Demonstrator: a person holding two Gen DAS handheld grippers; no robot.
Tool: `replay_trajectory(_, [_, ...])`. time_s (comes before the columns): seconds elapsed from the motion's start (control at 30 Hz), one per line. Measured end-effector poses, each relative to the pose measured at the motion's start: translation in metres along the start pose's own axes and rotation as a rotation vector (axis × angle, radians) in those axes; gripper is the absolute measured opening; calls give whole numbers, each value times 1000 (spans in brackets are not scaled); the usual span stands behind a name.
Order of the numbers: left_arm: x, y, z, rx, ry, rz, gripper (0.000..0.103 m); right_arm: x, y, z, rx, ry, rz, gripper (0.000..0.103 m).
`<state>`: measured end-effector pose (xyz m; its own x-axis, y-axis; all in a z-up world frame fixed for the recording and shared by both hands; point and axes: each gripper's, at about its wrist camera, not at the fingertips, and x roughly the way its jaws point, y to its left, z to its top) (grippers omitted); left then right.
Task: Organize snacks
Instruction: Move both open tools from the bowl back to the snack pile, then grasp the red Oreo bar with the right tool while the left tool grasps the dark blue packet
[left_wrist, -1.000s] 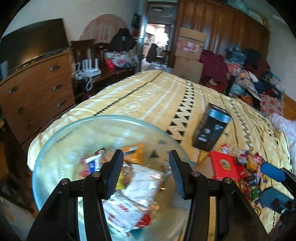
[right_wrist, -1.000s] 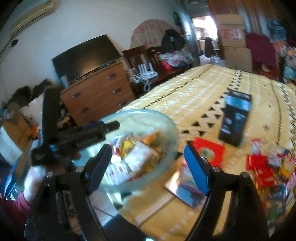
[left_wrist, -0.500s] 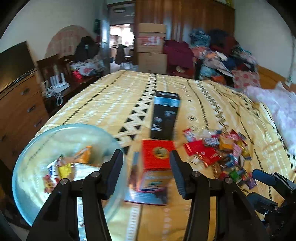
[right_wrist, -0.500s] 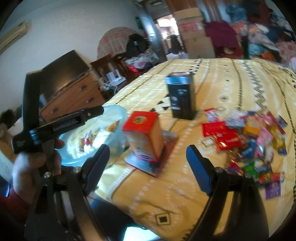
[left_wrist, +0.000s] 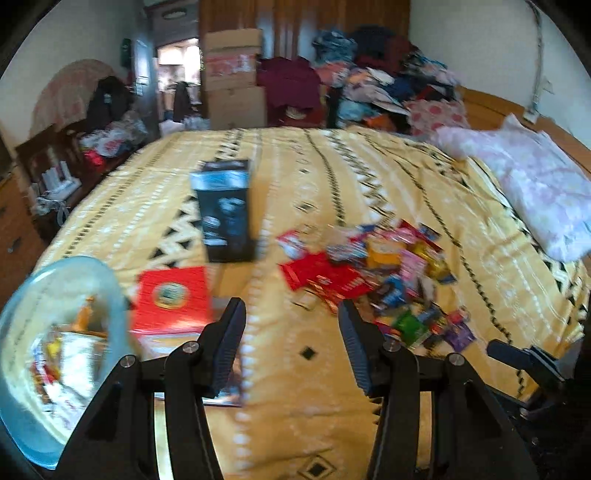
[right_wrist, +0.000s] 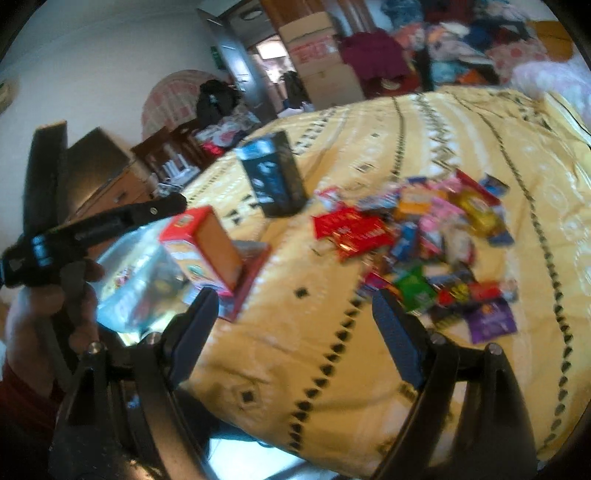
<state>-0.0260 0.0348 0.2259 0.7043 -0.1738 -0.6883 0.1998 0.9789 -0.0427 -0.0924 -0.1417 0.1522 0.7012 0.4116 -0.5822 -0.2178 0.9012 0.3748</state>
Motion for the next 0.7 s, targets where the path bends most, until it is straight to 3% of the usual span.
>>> replay_trajectory(0.13, [24, -28, -14, 38, 59, -69, 53, -5, -43, -17, 65, 25, -52, 85])
replay_trajectory(0.2, [38, -39, -22, 48, 94, -87, 53, -7, -70, -23, 101, 22, -90, 78])
replay_trajectory(0.27, [46, -45, -26, 52, 109, -99, 53, -7, -100, -23, 135, 16, -135, 62])
replay_trajectory(0.43, [69, -49, -32, 48, 140, -109, 53, 15, -177, -10, 278, 6, -176, 59])
replay_trajectory(0.5, [78, -48, -36, 45, 158, -111, 53, 36, -207, 1, 345, 11, -152, 59])
replay_trajectory(0.7, [96, -38, -45, 34, 194, -109, 53, 124, -238, 46, 375, 91, -107, 61])
